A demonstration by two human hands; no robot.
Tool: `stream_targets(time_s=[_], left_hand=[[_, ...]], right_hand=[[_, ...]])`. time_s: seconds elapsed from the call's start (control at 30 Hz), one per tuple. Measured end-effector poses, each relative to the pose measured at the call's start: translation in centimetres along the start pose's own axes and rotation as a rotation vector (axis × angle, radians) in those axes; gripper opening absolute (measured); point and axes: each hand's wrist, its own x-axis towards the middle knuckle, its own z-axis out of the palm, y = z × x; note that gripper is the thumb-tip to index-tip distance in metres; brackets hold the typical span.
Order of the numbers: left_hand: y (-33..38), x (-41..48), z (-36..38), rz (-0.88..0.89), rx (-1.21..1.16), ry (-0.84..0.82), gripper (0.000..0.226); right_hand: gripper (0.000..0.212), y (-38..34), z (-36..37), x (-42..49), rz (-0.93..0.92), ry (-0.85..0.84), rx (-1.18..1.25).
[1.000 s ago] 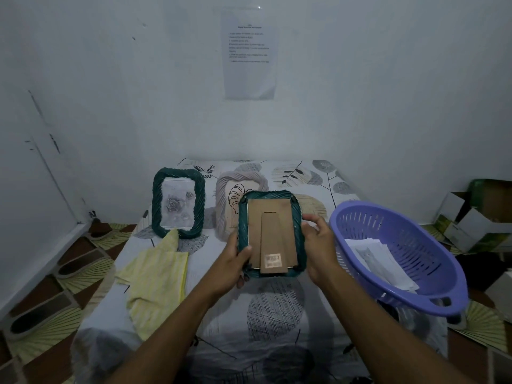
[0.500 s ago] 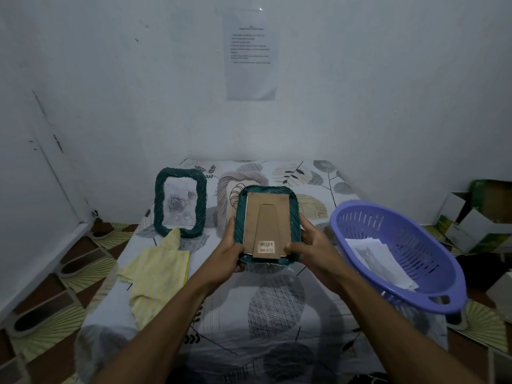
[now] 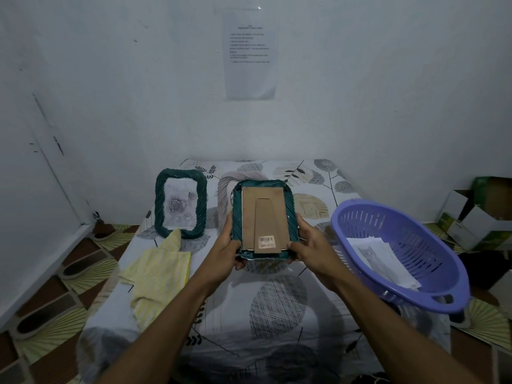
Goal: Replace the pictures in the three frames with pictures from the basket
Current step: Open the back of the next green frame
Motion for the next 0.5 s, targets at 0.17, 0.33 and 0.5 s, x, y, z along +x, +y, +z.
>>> stream_targets(time_s=[0.17, 0.33, 0.5], left_hand=[[-0.3, 0.1, 0.0, -0.013, -0.007, 0.017, 0.067], [-0.5, -0.2, 0.0, -0.016, -0.031, 0.026, 0.065], [-1.4, -0.2, -0.7, 0.000, 0.208, 0.198, 0.016]], right_hand=[[0.072, 0.3, 0.0, 0.1, -0.007, 0.004, 0.053], [0.063, 0.7, -0.1, 0.2, 0.046, 0.035, 0.170], [0.030, 2.2, -0.2, -0.2, 0.080, 0.164, 0.009]])
